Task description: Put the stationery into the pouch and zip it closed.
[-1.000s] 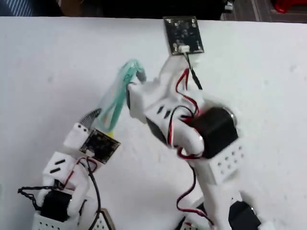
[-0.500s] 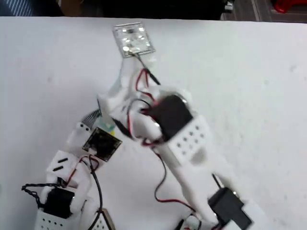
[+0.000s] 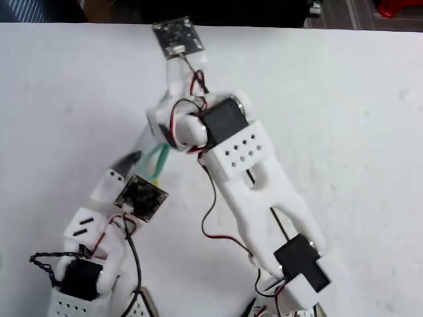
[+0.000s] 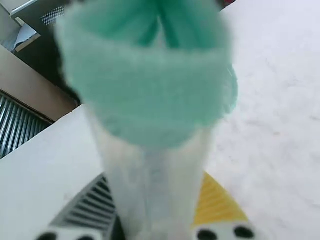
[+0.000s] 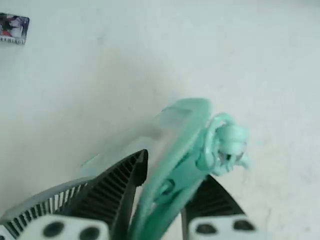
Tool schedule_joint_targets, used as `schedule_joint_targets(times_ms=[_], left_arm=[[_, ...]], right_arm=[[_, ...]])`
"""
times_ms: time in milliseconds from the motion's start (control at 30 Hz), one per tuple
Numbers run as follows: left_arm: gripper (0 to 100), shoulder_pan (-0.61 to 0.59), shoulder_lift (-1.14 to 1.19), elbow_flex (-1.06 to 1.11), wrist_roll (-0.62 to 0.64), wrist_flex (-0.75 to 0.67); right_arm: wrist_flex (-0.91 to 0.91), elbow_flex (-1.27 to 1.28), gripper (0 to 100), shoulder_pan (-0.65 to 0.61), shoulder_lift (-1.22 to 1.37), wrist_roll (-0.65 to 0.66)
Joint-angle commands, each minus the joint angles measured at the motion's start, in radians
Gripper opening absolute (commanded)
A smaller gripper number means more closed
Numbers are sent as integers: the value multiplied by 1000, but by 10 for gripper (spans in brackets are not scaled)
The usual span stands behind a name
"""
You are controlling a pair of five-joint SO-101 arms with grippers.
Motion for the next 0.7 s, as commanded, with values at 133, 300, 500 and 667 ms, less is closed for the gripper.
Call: schedule_joint_targets(times_ms=[133,300,500,667], left_arm=[[290,19,-15,-443,137,354],[287,16,-15,-641,133,446],[286,-77,-15,-591,230,384],[290,-58,-15,-440,278,321]], right_arm=[[-19,-192,17,150,-99,163],[104,-350,17,147,-105,516],[254,-351,18,97,-131,942],[252,-221,18,42,-216,953]])
